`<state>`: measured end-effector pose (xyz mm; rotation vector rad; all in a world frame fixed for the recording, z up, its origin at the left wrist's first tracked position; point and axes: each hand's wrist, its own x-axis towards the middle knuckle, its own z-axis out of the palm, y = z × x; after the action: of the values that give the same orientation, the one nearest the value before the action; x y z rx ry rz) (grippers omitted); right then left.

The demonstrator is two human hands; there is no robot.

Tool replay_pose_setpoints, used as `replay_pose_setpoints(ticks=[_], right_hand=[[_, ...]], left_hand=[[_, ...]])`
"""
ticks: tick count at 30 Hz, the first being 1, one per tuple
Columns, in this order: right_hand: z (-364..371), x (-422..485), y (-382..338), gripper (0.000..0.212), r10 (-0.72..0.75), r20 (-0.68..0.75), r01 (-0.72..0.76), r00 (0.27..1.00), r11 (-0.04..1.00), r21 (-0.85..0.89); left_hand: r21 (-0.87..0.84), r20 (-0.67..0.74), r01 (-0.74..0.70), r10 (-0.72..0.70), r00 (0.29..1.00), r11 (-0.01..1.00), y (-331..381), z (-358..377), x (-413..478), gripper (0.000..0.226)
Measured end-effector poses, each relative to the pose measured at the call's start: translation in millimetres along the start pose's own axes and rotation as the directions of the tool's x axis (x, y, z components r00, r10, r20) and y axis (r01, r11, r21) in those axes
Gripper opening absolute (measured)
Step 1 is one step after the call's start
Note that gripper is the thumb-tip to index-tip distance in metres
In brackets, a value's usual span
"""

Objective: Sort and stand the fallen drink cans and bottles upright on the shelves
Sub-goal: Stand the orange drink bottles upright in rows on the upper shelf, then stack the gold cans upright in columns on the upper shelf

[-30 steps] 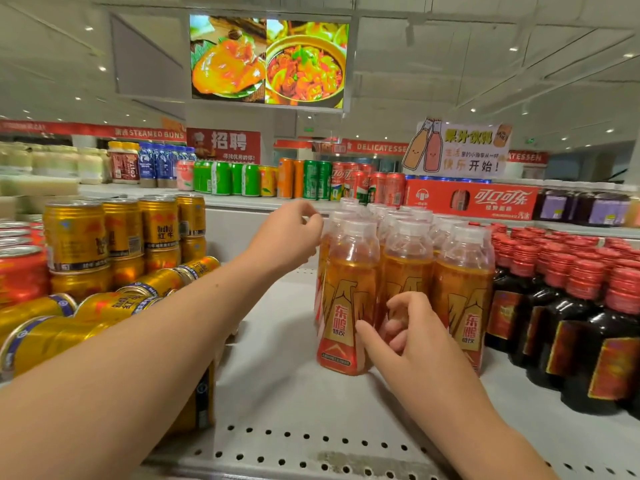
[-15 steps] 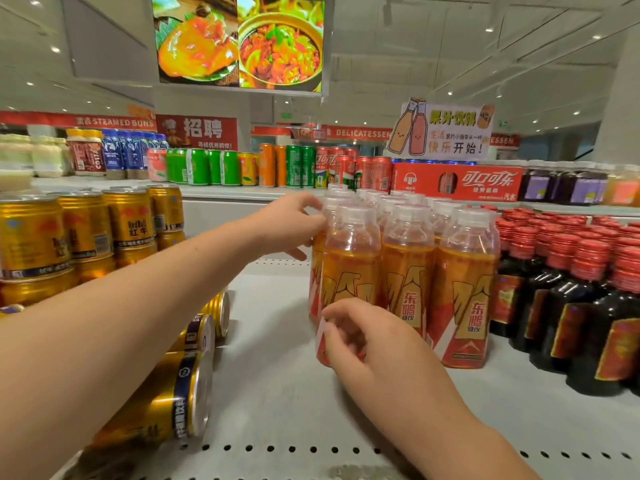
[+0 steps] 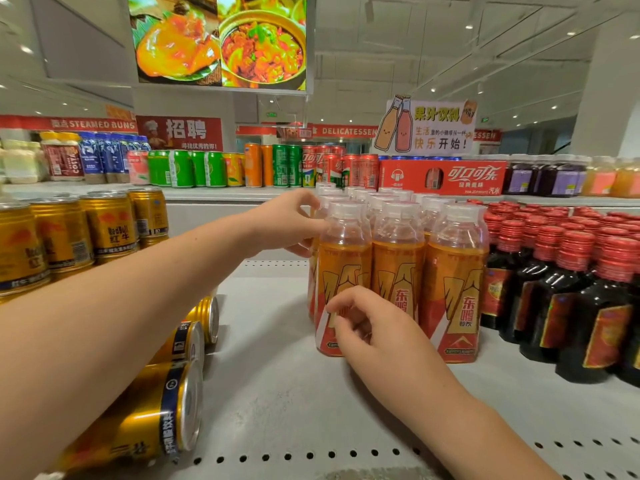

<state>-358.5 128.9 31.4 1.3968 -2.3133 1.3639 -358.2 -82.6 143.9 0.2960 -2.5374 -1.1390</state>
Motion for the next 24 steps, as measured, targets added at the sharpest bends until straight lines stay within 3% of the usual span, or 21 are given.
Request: replay_pose_setpoints(ticks=[3,5,8,11,16,20,24], right_hand=[[4.1,-2.4,-0.3,0.020,0.010,-0.007,-0.010,1.000,1.000,-0.001],[6.5,-4.8,0.2,0.016,0.021,-0.011,-0.021,1.000,1.000,0.002],[8.6,-9.5,0.4,0.015,0.041,0.003,-0.042,0.999,0.999,0.013],[11.0,-12.1,0.3,0.016,0.037,0.016,-0.037,0.999,0.999,0.020],[16.2,-16.1,-6.5,0.011,-0.028,0.088,0.024,0.996,0.998,0.055],[19.3,-19.1,-20.3,0.020,-0.110,0.141,0.105,0.984,0.993,0.044],[36.5,-25.8,-45.7,0.043,-0.194,0.188,0.181,0.963,0.980,0.084]], left_hand=[[-0.050,0.014,0.025,-0.024,1.000,0.998,0.1,-5.0,-4.6,0.032],[0.010,-0.027,0.048,-0.048,0.998,0.999,1.0,-8.3,-8.7,0.033],[0.172,-0.140,-0.050,0.075,0.987,0.984,5.4,-11.8,-17.8,0.023],[0.271,-0.103,-0.147,0.181,0.978,0.951,13.3,-10.4,-34.1,0.017],[0.379,-0.143,-0.134,0.201,0.969,0.915,17.8,-1.5,-62.0,0.018],[0.414,-0.223,-0.101,0.208,0.952,0.905,5.0,-14.2,-99.7,0.025],[0.464,-0.270,-0.064,0.210,0.940,0.883,-10.1,-40.1,-144.0,0.024]])
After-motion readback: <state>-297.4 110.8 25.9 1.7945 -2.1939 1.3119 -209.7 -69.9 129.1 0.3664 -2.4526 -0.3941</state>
